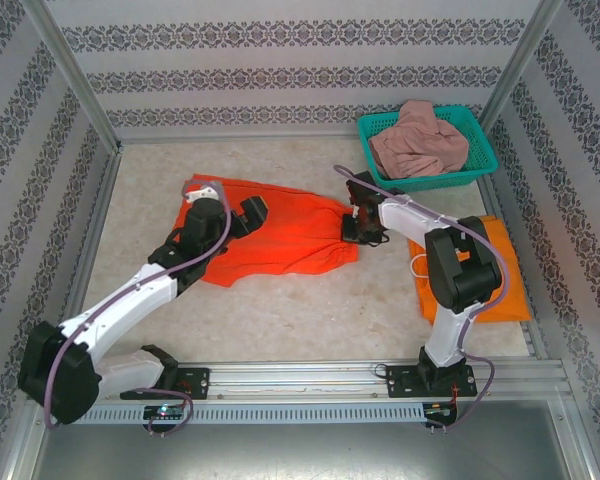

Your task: Fold and stack the shorts

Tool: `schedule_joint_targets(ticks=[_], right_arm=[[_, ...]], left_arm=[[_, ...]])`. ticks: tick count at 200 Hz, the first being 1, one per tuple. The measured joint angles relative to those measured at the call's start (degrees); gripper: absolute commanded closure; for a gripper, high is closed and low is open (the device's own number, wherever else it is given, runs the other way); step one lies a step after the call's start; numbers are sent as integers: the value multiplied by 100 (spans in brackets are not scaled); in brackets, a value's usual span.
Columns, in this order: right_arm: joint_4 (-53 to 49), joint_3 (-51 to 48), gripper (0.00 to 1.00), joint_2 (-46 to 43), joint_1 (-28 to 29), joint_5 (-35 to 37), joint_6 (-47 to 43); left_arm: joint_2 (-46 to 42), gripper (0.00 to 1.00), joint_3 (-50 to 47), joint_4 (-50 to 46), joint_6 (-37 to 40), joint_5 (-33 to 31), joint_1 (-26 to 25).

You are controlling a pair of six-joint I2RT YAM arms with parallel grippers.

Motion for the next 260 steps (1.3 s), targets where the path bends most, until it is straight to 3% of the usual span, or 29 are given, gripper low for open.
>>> schedule_joint_targets(ticks=[64,150,260], right_arm=[[-1427,756,100,-433,-118,1211,-973],[-2909,1956,100,-568,-293,2896,-2017],[-3969,3582,100,-94,289,3716,-2103]], left_arm=[[-422,0,-669,-345,83,-96,219],[-426,0,-804,-380,57,-33,254],[-431,0,-999,-378,13,33,256]])
